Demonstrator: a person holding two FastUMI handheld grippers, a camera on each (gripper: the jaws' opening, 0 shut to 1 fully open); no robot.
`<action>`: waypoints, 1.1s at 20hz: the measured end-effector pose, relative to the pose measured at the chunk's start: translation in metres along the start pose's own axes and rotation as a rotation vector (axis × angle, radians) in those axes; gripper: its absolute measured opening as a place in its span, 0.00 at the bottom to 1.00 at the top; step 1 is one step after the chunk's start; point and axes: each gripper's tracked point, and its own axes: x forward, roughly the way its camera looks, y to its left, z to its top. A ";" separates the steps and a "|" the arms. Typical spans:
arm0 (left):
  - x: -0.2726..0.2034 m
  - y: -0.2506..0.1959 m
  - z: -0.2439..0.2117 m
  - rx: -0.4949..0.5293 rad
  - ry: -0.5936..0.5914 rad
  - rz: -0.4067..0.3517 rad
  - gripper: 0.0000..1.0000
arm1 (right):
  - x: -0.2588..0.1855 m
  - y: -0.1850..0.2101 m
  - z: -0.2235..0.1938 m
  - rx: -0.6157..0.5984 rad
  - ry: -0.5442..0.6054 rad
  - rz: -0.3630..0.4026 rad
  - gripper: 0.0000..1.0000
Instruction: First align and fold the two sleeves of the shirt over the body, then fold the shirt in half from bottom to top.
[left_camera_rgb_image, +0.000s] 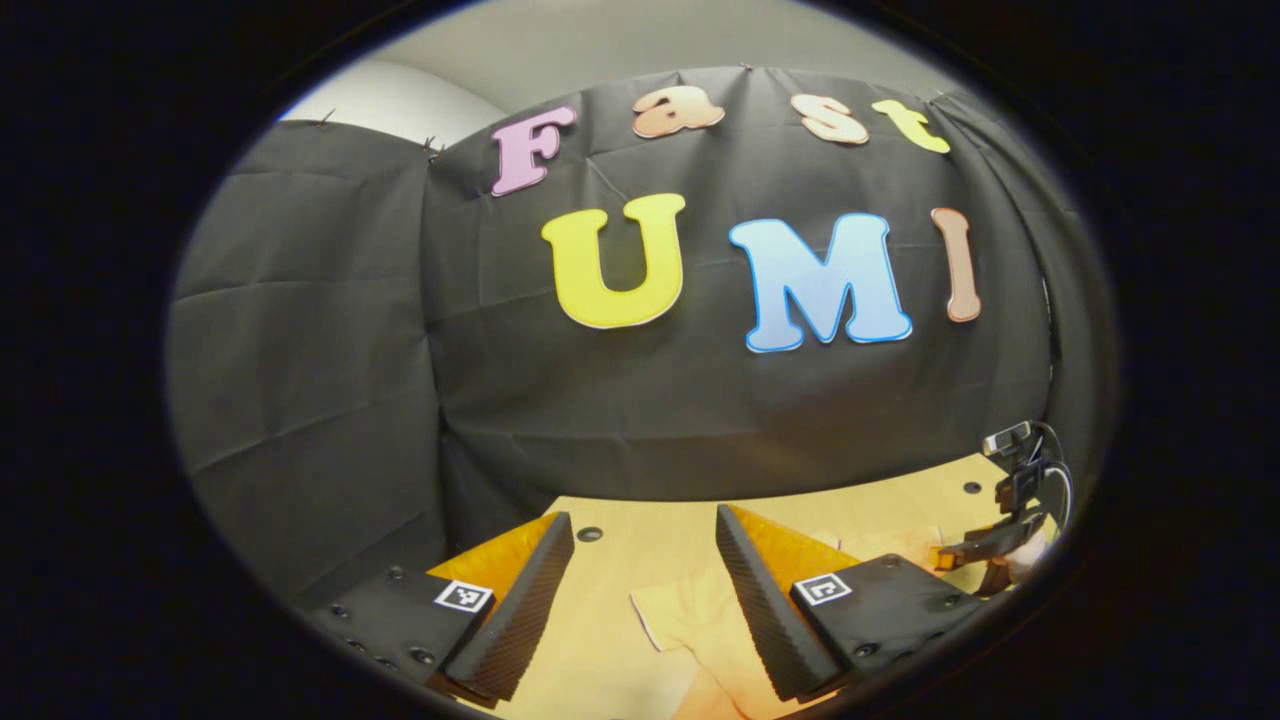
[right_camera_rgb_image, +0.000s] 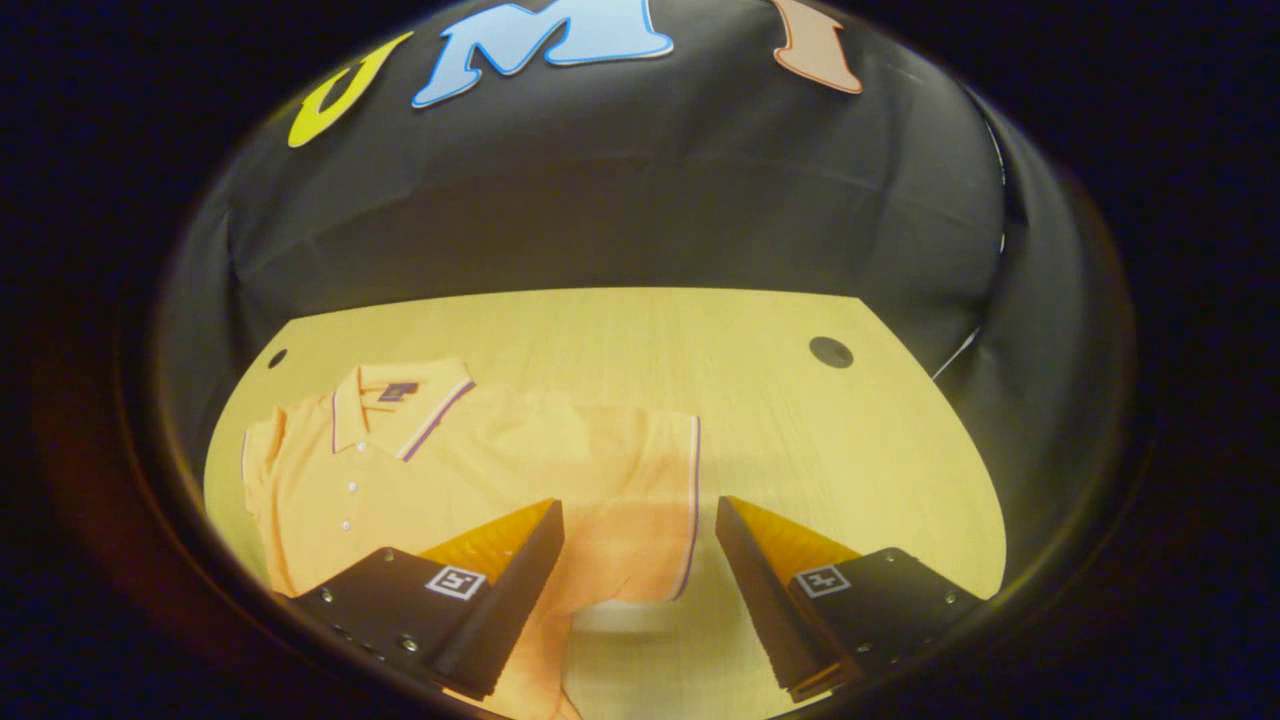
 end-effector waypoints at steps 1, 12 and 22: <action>0.002 0.002 -0.001 0.001 0.004 0.004 0.96 | 0.003 -0.001 -0.002 0.002 0.009 -0.004 0.96; 0.019 0.009 -0.013 0.007 0.038 0.016 0.96 | 0.024 0.009 -0.033 0.030 0.063 0.009 0.88; 0.025 0.012 -0.022 -0.014 0.049 0.012 0.96 | 0.024 0.019 -0.029 0.046 0.087 0.025 0.02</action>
